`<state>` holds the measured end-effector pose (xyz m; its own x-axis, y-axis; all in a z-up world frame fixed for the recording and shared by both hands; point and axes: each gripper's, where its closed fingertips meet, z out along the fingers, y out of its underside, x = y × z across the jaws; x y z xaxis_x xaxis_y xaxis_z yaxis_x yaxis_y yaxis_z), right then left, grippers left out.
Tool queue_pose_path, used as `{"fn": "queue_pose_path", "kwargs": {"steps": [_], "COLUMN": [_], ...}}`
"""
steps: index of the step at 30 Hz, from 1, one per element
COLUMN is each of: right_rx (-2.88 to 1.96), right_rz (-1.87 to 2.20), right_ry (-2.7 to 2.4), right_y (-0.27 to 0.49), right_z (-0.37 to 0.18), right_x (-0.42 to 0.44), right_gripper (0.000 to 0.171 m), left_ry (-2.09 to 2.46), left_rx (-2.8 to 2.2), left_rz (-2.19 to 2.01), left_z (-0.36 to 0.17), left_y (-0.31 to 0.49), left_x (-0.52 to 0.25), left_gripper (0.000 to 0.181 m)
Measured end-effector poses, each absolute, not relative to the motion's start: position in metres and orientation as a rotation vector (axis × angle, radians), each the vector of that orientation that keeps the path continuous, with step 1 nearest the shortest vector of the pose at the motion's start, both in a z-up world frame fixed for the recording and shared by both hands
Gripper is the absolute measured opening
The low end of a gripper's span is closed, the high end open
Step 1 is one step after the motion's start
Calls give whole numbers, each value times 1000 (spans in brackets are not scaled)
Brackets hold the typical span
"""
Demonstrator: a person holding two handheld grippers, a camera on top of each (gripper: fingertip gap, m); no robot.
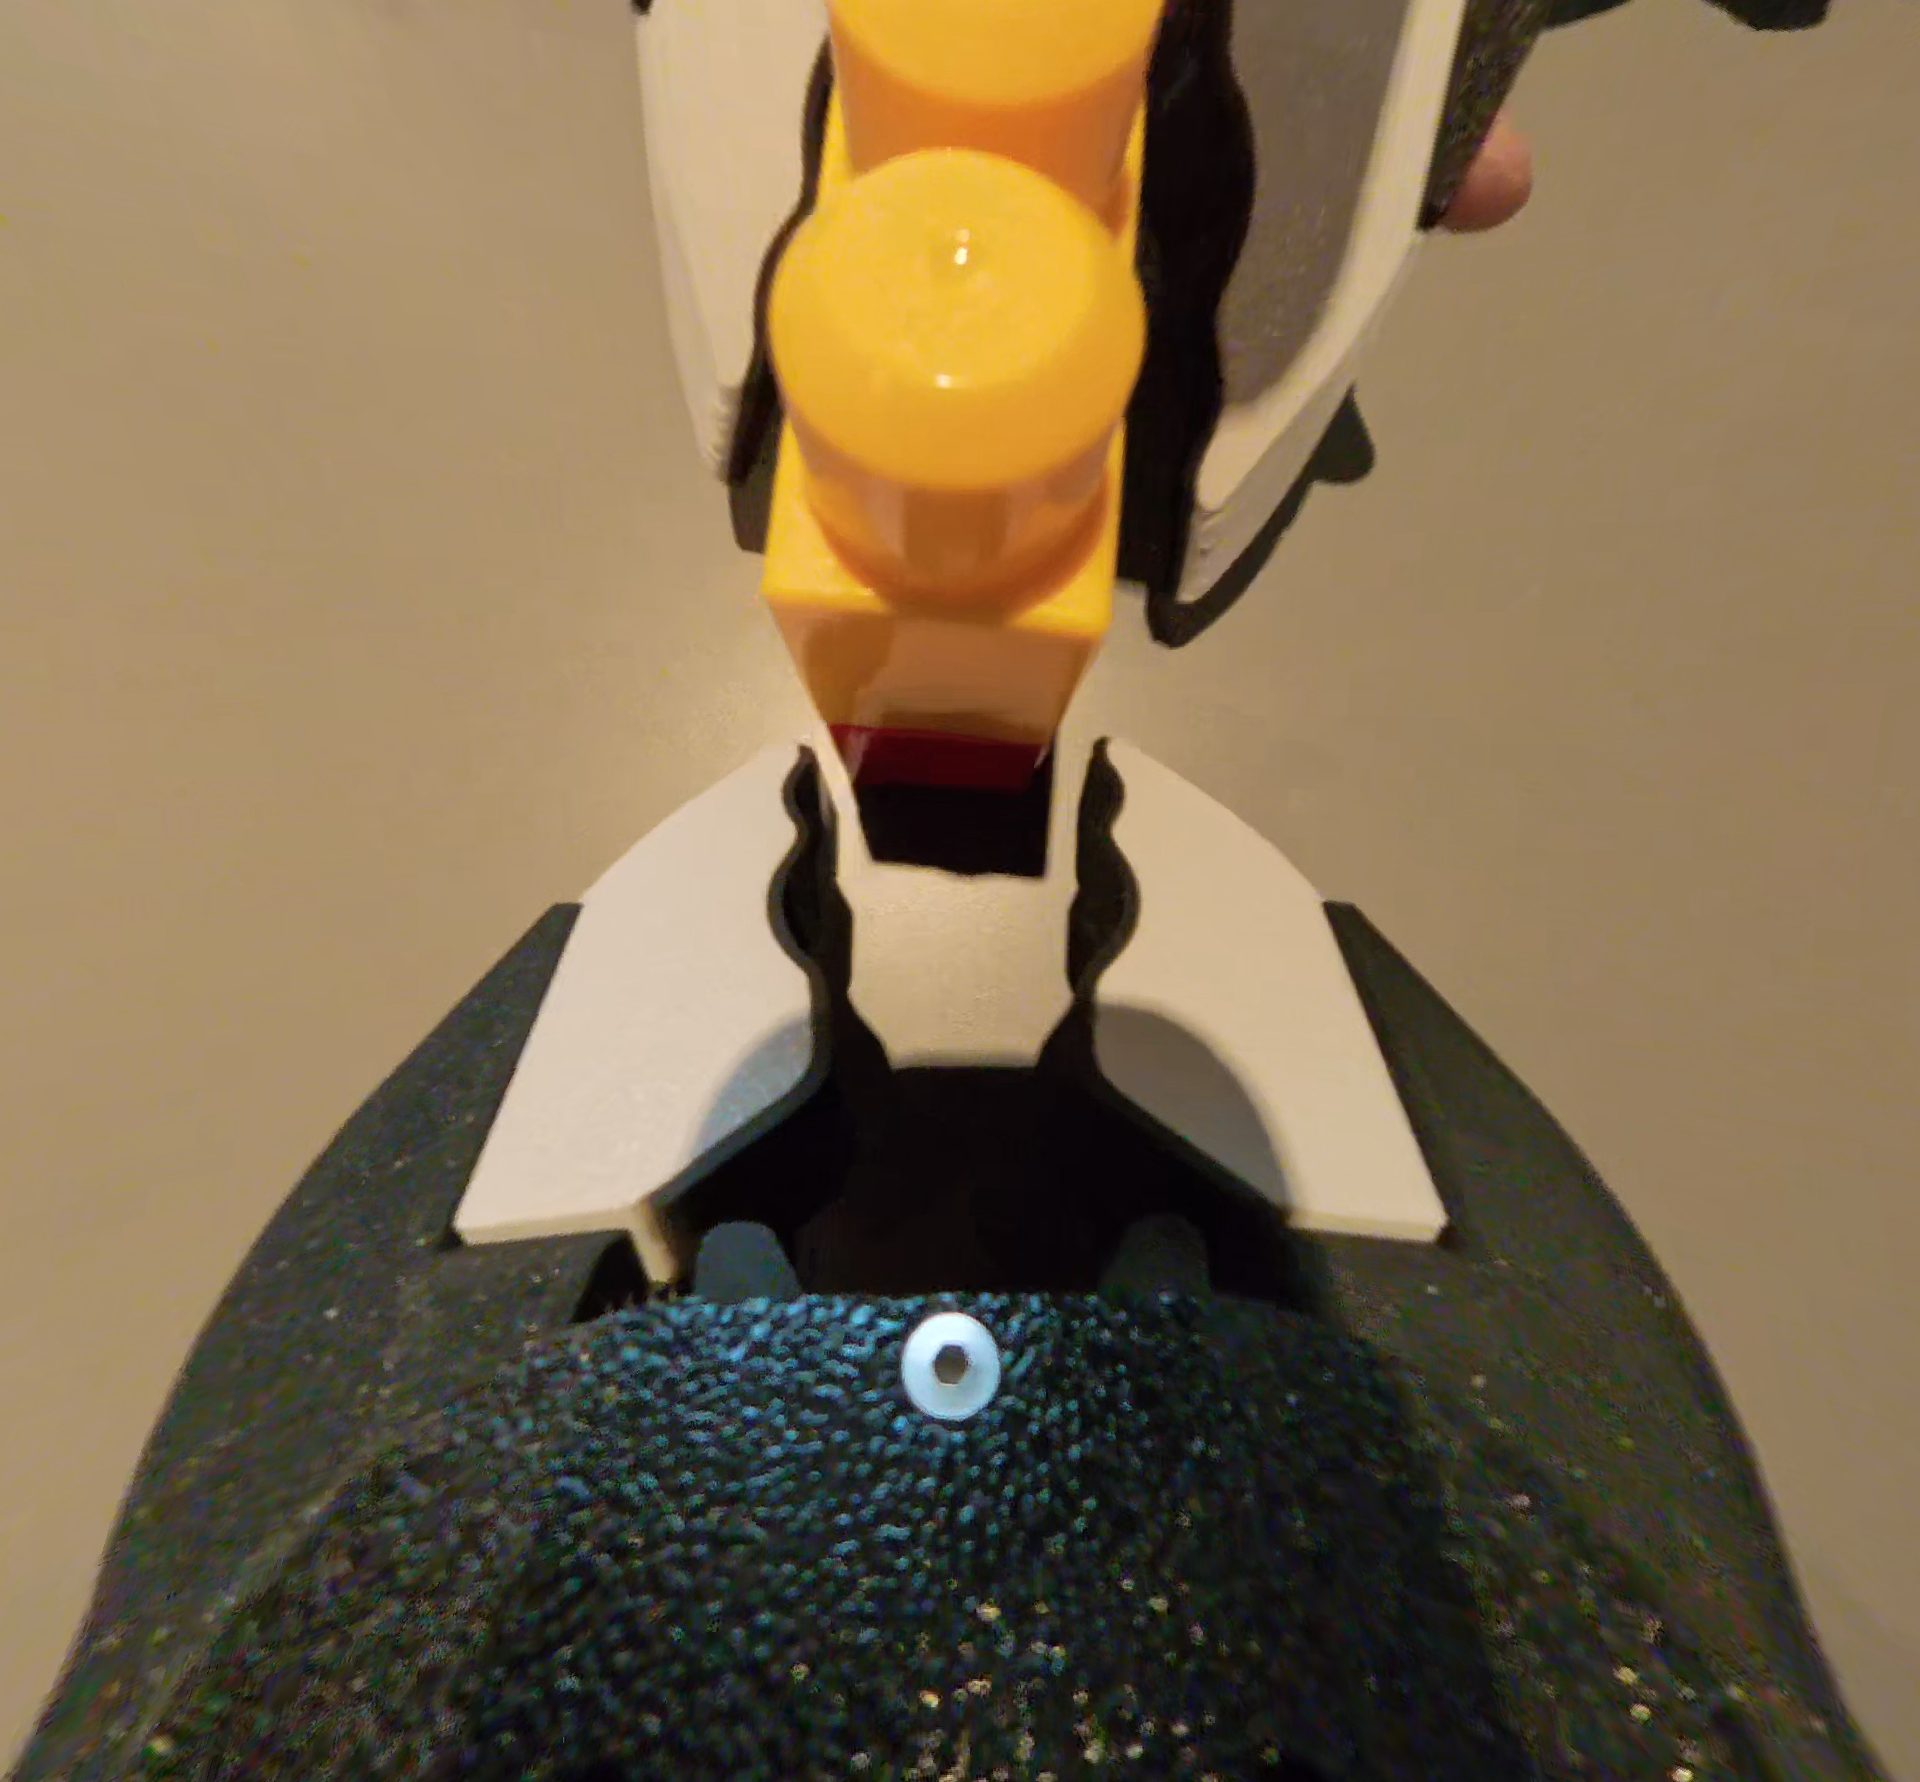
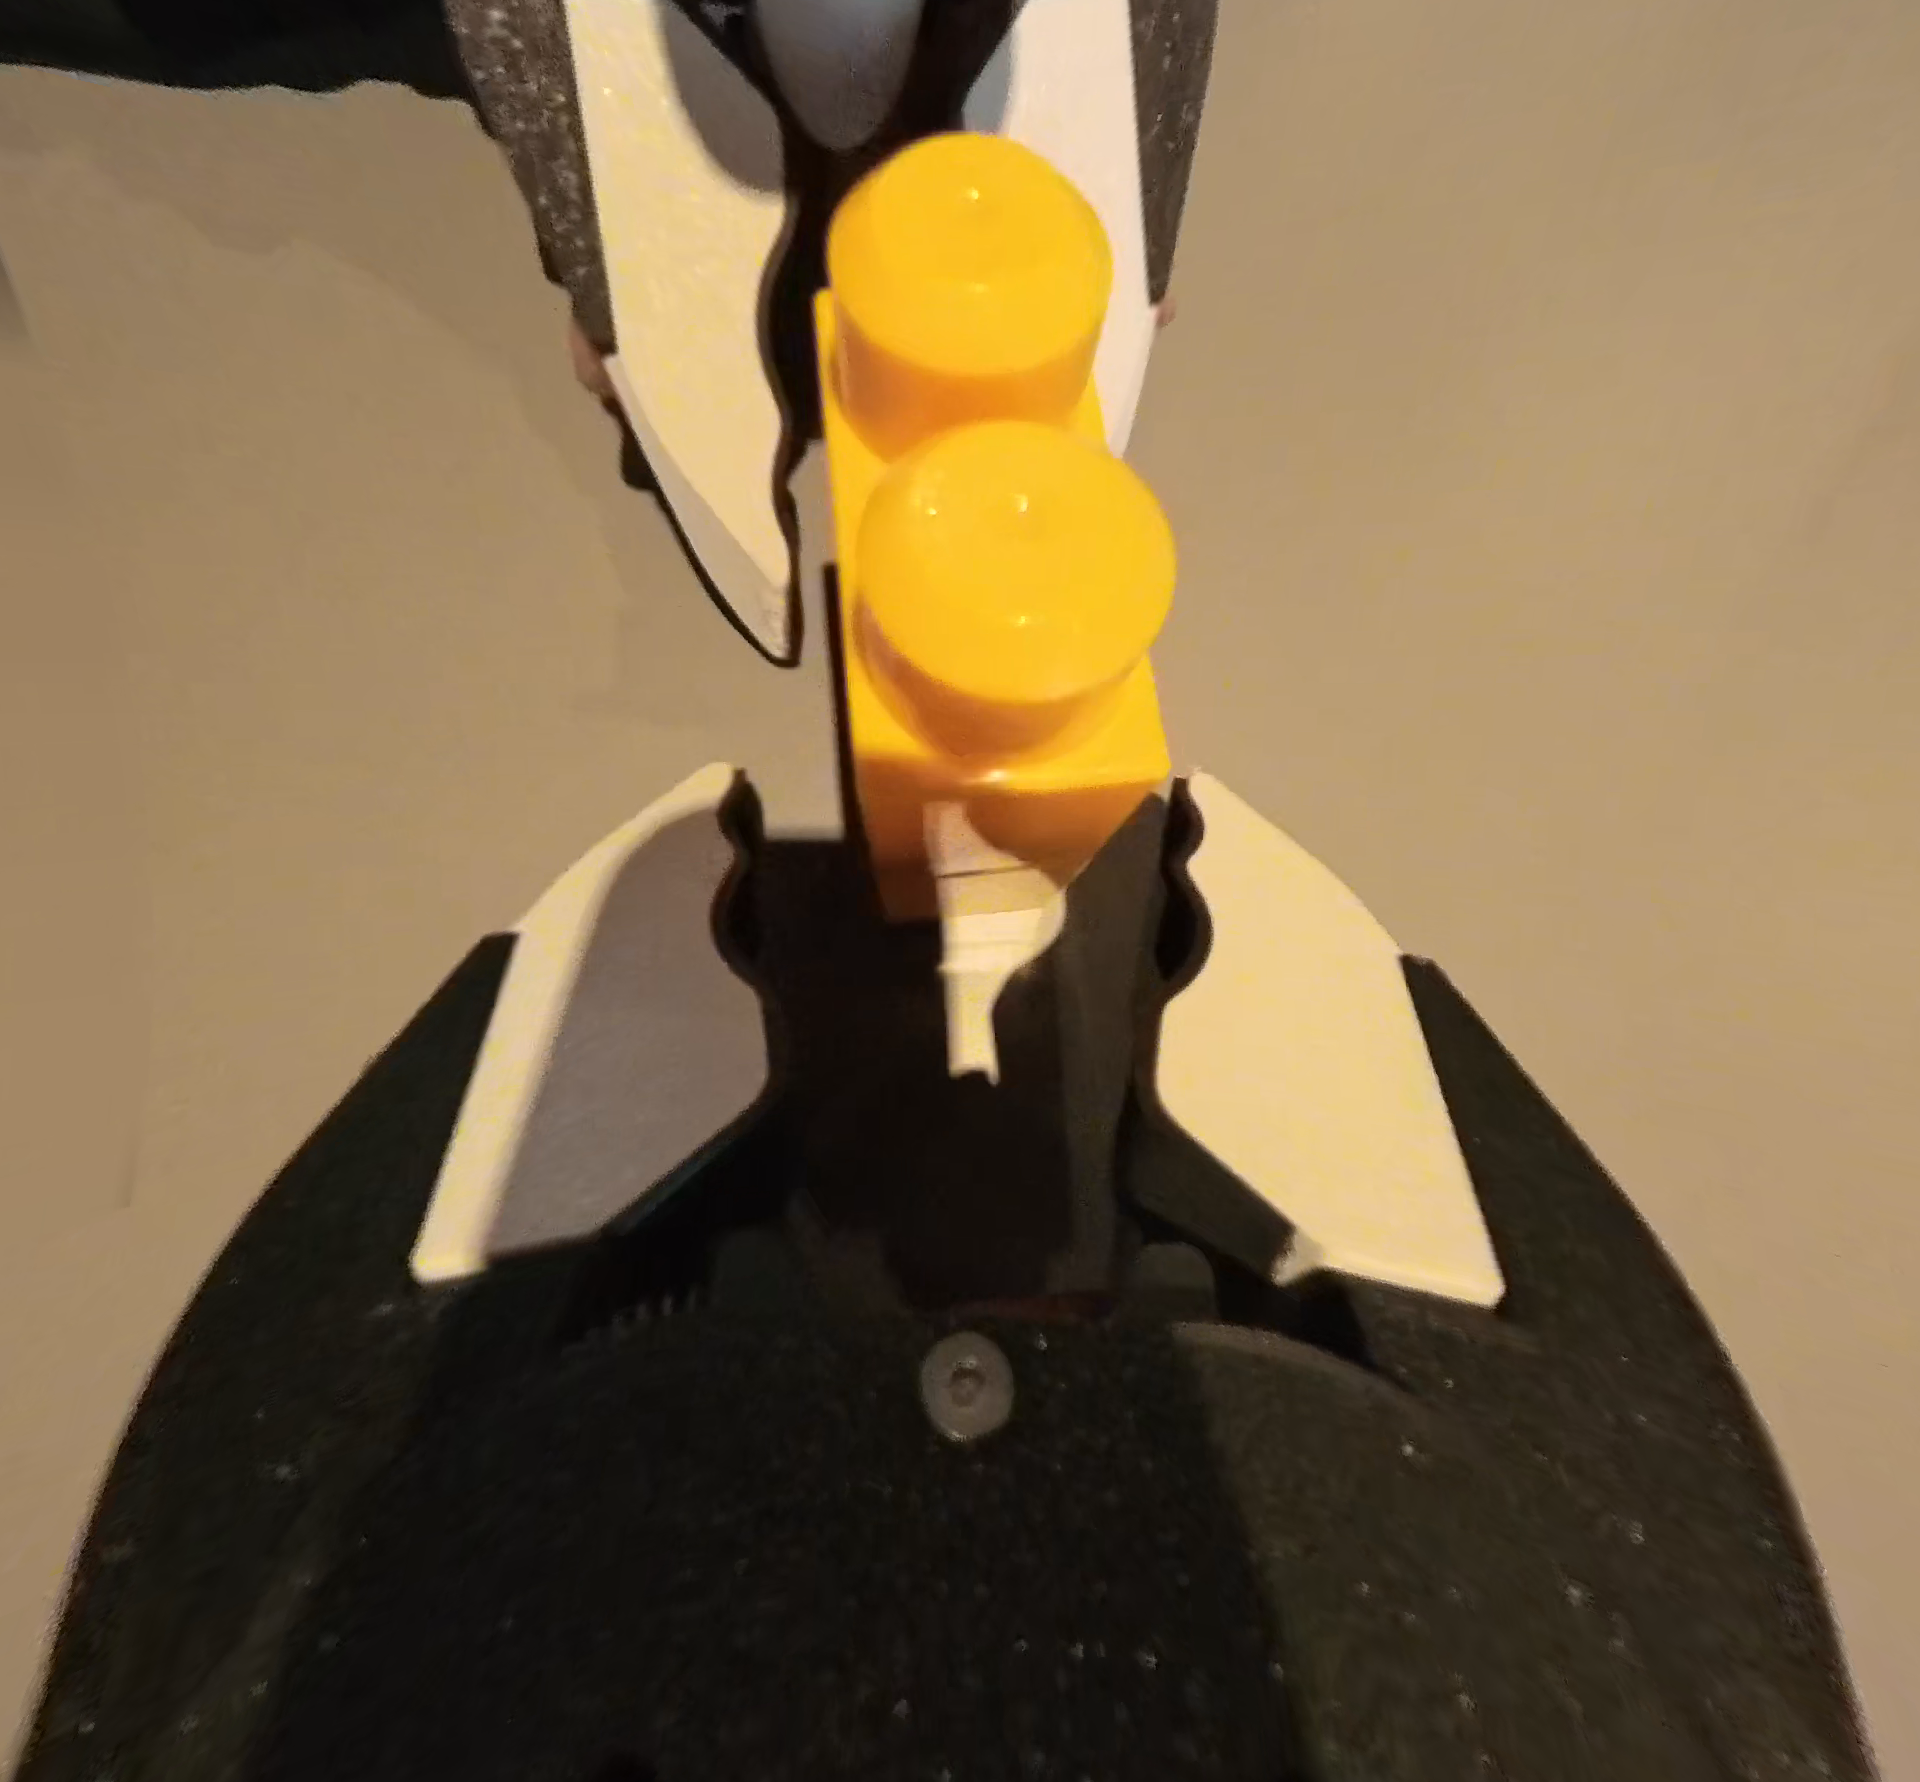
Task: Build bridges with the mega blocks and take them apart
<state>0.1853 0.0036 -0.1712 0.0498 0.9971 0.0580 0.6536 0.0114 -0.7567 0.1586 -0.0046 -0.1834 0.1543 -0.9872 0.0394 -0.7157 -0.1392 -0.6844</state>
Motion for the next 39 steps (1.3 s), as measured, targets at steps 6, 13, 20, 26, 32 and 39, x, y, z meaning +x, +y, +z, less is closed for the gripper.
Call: {"fn": "queue_pose_path", "kwargs": {"steps": [6, 13, 20, 26, 32, 39], "right_rx": [-1508, -1359, -1427, -1446, -1468, -1471], "right_rz": [925, 1038, 990, 966, 985, 1003], "right_ry": [-1538, -1318, -1389, -1398, -1390, -1378], "right_y": [-2, 4, 3, 4, 4, 4], "right_z": [-131, -79, -102, -108, -108, -108], "right_x": [190, 192, 185, 182, 182, 182], "right_gripper": [77, 51, 37, 34, 34, 34], "left_ry": [1418, 1228, 1290, 1269, 1304, 1297], "left_rx": [-1723, -1462, -1495, -1488, -1507, -1548], "left_rz": [-841, -999, -942, -961, -920, -949], "left_z": [-127, -72, -90, -91, -98, -107], "left_y": [8, 3, 0, 1, 2, 1], "left_x": [148, 157, 173, 172, 171, 174], "left_gripper": [53, 27, 25, 25, 29, 27]}}
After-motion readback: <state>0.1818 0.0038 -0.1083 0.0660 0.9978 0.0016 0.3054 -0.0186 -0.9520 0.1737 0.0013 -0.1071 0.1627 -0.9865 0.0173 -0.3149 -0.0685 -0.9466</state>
